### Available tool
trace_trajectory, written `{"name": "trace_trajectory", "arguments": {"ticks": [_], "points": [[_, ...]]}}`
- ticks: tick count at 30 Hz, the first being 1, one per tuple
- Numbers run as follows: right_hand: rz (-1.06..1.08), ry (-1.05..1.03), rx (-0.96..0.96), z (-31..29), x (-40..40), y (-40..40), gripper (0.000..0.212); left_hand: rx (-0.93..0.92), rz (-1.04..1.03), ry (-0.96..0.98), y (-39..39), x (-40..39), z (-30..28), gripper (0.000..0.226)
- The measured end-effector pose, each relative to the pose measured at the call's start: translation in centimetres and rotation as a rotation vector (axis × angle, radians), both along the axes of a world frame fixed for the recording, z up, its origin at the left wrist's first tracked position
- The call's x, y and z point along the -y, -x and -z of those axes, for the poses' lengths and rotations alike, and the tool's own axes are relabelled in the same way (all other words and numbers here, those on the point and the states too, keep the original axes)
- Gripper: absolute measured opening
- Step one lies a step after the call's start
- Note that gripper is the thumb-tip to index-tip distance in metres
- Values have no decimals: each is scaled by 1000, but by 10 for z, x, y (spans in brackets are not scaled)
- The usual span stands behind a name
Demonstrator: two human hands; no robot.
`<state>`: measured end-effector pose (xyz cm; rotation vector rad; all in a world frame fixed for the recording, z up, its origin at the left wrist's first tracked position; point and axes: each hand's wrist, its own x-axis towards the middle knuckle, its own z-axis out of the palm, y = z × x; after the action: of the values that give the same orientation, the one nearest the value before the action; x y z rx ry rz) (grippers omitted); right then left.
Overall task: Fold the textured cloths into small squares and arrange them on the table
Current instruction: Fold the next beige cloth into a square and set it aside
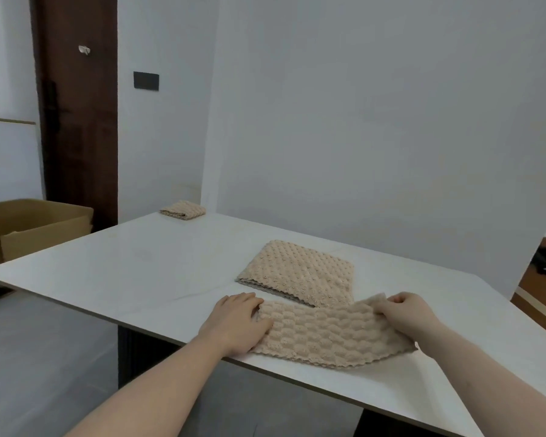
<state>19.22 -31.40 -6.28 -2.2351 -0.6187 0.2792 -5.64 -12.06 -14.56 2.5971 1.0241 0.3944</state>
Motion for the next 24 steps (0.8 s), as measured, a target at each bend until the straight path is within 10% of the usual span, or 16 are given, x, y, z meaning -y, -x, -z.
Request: {"name": "trace_trajectory", "arguments": {"ticks": [24], "points": [[-413, -251, -345, 16, -71, 117, 21, 339, -6, 260, 4, -12, 1, 35]]}}
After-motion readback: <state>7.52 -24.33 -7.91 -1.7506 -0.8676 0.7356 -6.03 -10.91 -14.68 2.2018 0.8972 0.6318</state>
